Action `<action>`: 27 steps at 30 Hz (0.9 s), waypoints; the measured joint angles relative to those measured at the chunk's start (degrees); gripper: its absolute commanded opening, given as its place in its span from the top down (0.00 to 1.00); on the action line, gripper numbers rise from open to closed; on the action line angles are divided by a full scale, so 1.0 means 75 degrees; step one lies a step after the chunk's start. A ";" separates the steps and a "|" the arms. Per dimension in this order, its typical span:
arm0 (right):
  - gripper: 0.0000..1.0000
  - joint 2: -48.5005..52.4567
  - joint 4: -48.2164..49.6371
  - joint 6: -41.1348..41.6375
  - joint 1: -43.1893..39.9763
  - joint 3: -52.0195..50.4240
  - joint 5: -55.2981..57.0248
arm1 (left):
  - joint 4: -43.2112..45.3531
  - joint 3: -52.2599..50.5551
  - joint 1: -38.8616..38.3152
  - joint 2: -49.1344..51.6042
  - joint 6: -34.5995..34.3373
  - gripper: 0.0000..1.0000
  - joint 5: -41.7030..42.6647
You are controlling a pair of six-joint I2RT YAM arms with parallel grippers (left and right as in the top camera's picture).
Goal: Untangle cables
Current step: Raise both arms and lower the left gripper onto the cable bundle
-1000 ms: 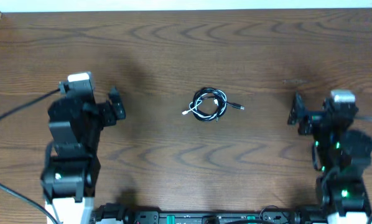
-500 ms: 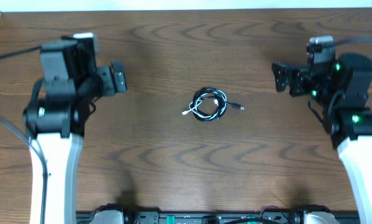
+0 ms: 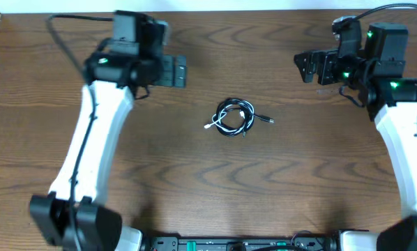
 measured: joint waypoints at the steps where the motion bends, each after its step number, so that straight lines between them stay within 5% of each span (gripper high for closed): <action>1: 0.01 0.0076 -0.0003 -0.0003 0.0000 0.0000 -0.0029 | -0.0026 0.0000 -0.0087 0.0102 -0.0012 0.00 0.0052; 13: 0.04 0.0248 -0.0356 0.0032 0.0006 0.0000 -0.0227 | -0.0195 -0.0006 -0.0941 0.0941 -0.0373 0.05 0.1236; 27: 0.14 0.0248 -0.0778 0.0029 0.0006 0.0000 -0.0224 | 0.0463 -0.0006 -0.1306 0.2795 0.0093 0.38 0.1763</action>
